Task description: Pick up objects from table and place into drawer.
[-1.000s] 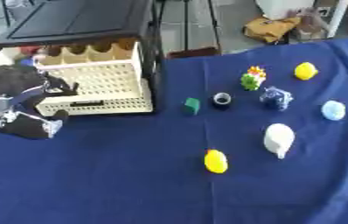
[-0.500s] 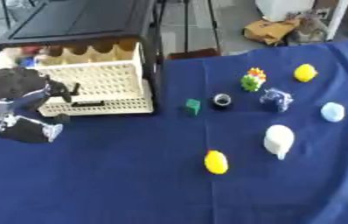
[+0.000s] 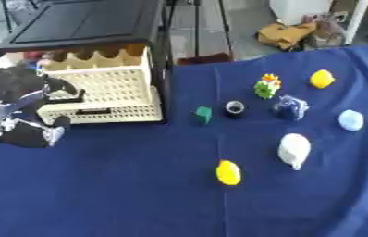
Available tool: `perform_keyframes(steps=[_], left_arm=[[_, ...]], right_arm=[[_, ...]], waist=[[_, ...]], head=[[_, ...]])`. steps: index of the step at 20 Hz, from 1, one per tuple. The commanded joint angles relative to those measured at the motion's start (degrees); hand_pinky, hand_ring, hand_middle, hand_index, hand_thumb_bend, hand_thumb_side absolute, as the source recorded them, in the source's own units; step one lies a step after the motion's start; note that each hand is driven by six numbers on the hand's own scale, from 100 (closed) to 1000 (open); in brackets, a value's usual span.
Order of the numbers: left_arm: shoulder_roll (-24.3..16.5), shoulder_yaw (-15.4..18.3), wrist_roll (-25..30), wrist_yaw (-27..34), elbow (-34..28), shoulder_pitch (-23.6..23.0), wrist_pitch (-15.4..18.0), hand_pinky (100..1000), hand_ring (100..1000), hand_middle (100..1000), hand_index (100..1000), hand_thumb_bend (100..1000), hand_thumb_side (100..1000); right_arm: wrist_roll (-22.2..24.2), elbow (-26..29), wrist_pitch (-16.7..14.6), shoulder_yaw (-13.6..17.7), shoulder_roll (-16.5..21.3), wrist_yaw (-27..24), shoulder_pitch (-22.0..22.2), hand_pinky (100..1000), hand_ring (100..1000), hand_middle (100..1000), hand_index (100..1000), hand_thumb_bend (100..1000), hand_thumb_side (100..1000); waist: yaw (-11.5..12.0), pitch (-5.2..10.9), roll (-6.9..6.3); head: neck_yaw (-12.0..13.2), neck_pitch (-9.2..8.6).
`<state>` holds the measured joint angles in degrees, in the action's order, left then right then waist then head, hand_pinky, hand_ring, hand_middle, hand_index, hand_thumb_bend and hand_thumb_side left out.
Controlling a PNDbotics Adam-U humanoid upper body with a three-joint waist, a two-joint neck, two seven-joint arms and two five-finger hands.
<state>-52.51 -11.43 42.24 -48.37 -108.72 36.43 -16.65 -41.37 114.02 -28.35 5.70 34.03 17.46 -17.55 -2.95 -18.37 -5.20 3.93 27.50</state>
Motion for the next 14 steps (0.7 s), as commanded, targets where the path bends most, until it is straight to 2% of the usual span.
perform_keyframes(steps=[1, 3, 5, 6, 9, 10, 12, 14], left_arm=[[-1.68, 1.76, -0.55, -0.06, -1.51, 0.86, -0.26, 100, 114, 176, 899, 100, 334], [-0.93, 3.65, -1.66, 0.98, -4.19, 0.83, -0.5, 100, 112, 176, 906, 100, 334], [0.21, 6.14, -5.24, 3.97, -5.47, 1.49, 0.45, 100, 106, 174, 914, 100, 347], [0.66, 7.46, -8.0, 5.96, -5.67, 2.03, 1.3, 100, 104, 179, 916, 100, 401], [0.73, 10.88, -17.26, 11.64, -5.85, 2.08, 2.67, 100, 101, 179, 926, 100, 440], [0.75, 11.97, -20.64, 13.19, -5.86, 1.91, 2.69, 100, 114, 196, 929, 100, 581], [0.96, 13.63, -27.41, 16.39, -5.87, 1.51, 2.94, 149, 162, 221, 934, 100, 791], [1.31, 14.8, -33.46, 19.76, -5.87, 1.07, 3.35, 281, 307, 327, 942, 100, 886]], right_arm=[[-0.89, 0.57, -0.72, 0.76, 0.94, -0.38, -0.06, 676, 730, 576, 728, 100, 955], [-0.89, 0.57, -0.68, 0.76, 1.06, -0.17, -0.03, 679, 734, 579, 734, 100, 960], [-0.9, 0.57, -0.6, 0.89, 1.59, 0.06, -0.05, 679, 736, 582, 739, 100, 963], [-1.01, 0.57, -0.66, 1.04, 2.1, 0.24, -0.01, 678, 737, 584, 742, 100, 963], [-1.32, 0.57, -0.8, 1.45, 3.84, 1.07, 0.11, 683, 745, 591, 756, 100, 970], [-0.76, 0.57, -0.57, 1.42, 4.55, 1.69, 0.23, 694, 760, 594, 776, 100, 979], [1.37, 0.57, 0.24, 1.31, 6.04, 3.39, 0.39, 698, 765, 589, 789, 100, 985], [3.94, 0.57, 1.29, 1.24, 7.89, 5.11, 0.45, 702, 770, 583, 803, 100, 985]], waist=[[-0.14, 0.84, 0.26], [-0.18, 0.81, 0.31], [-0.2, 0.81, 0.38], [-0.15, 0.82, 0.44], [0.19, 0.76, 0.45], [0.28, 0.8, 0.46], [0.43, 0.86, 0.52], [0.61, 0.92, 0.71]], head=[[-0.4, -0.93], [-1.21, -1.01], [-2.3, -1.07], [-2.94, -1.08], [-4.41, -1.06], [-4.86, -1.16], [-5.86, -1.31], [-7.11, -1.06]])
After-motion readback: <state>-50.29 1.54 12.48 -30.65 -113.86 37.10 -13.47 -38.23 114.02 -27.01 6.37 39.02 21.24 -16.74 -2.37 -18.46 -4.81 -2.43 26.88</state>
